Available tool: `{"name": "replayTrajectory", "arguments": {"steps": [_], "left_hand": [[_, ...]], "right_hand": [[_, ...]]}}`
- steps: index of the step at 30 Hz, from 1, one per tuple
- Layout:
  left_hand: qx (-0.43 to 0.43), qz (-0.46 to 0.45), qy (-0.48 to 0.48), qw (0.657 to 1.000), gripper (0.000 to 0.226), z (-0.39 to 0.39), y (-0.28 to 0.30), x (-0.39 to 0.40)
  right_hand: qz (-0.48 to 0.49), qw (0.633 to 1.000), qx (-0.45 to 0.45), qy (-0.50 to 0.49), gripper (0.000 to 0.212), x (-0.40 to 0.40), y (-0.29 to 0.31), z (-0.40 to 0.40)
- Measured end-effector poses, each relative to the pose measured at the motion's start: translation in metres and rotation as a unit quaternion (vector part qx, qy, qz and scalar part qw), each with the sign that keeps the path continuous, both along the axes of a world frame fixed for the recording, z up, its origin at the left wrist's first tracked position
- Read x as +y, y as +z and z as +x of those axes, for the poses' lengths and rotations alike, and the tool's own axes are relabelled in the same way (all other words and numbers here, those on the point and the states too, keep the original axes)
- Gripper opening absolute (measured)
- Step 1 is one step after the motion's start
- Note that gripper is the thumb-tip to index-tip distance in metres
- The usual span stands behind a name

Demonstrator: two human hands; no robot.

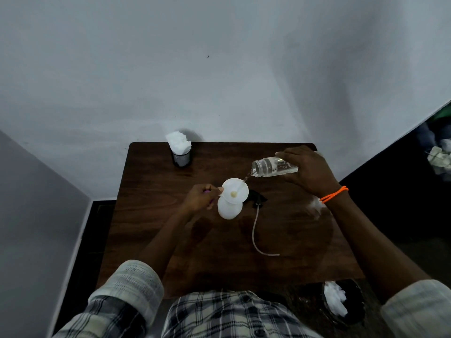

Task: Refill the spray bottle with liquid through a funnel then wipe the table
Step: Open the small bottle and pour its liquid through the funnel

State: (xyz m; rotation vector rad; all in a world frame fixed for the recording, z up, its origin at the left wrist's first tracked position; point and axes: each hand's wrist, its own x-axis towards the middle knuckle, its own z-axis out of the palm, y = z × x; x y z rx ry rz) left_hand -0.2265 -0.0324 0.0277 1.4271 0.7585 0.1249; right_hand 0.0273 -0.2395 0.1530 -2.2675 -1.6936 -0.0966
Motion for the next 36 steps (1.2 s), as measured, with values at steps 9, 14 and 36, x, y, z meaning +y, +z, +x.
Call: {"name": "replayTrajectory", "arguments": {"steps": [9, 14, 36], "left_hand": [[0.000, -0.001, 0.004, 1.000, 0.031, 0.0004, 0.0033, -0.0022], [-0.001, 0.005, -0.002, 1.000, 0.032, -0.0008, 0.0041, -0.0020], [0.007, 0.008, -0.003, 1.000, 0.033, 0.0005, -0.0053, 0.0016]], "right_hand": [[0.008, 1.000, 0.001, 0.004, 0.062, 0.0004, -0.0028, 0.0029], [0.007, 1.000, 0.000, 0.003, 0.061, 0.0010, -0.0029, 0.0035], [0.006, 1.000, -0.007, 0.006, 0.061, 0.0002, -0.0034, 0.0068]]}}
